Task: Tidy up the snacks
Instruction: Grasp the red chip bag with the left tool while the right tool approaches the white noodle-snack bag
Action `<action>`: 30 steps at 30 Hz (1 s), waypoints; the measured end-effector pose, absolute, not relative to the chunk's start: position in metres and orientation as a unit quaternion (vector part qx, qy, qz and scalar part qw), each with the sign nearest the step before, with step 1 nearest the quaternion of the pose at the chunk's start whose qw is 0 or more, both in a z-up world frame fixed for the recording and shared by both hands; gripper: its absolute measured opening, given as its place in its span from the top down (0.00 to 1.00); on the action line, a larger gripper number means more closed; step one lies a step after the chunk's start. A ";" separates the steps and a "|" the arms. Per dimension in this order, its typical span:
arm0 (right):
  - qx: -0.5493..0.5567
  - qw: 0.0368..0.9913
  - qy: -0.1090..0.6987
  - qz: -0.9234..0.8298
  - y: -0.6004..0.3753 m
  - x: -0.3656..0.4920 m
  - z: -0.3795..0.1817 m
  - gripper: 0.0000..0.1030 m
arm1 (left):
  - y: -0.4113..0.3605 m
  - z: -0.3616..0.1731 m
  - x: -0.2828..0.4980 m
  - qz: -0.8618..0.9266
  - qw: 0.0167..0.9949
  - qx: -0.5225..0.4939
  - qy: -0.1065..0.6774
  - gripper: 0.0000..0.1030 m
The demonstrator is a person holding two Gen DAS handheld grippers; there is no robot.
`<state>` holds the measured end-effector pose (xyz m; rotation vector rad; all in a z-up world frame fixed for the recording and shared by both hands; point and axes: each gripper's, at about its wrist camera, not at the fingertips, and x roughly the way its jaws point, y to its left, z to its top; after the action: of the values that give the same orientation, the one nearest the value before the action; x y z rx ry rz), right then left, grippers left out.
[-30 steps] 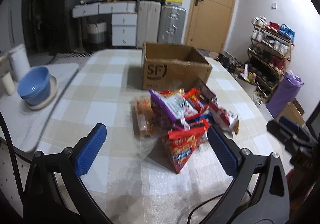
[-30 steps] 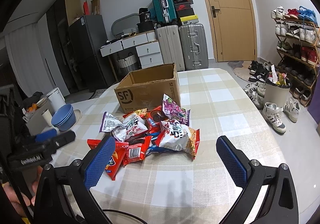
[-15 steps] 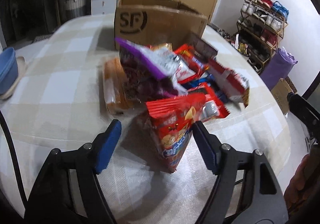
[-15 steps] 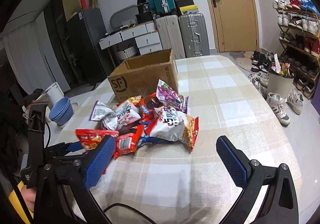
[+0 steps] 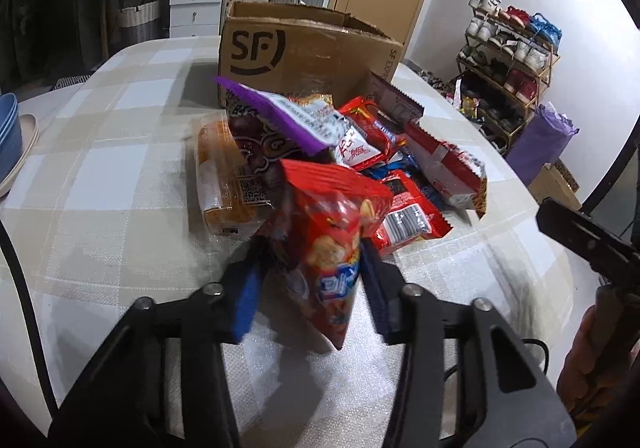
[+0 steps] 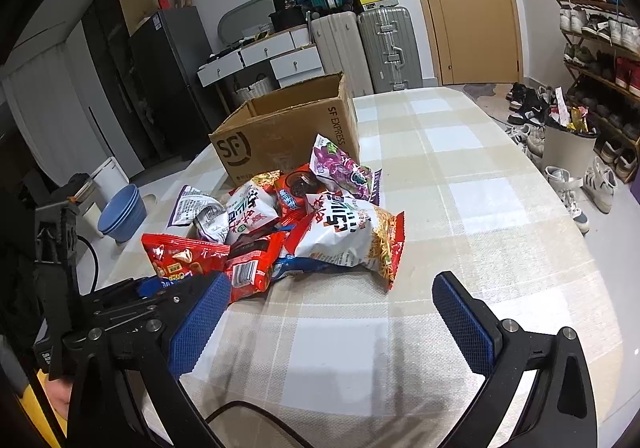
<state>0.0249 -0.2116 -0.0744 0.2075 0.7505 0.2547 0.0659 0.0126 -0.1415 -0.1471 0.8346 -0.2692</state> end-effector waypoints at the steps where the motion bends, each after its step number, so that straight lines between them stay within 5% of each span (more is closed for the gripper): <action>1: 0.101 0.917 0.365 0.124 -0.211 0.025 -0.075 0.00 | 0.013 -0.141 0.065 -0.132 0.901 -0.073 0.406 0.62; 30: 0.157 0.870 0.437 0.166 -0.225 0.108 -0.093 0.00 | 0.054 -0.121 0.023 -0.140 0.907 -0.107 0.383 0.66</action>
<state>0.1075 -0.2248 -0.0933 0.3282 0.9130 0.3473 0.0234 0.0536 -0.1214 -0.2212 0.7906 -0.2892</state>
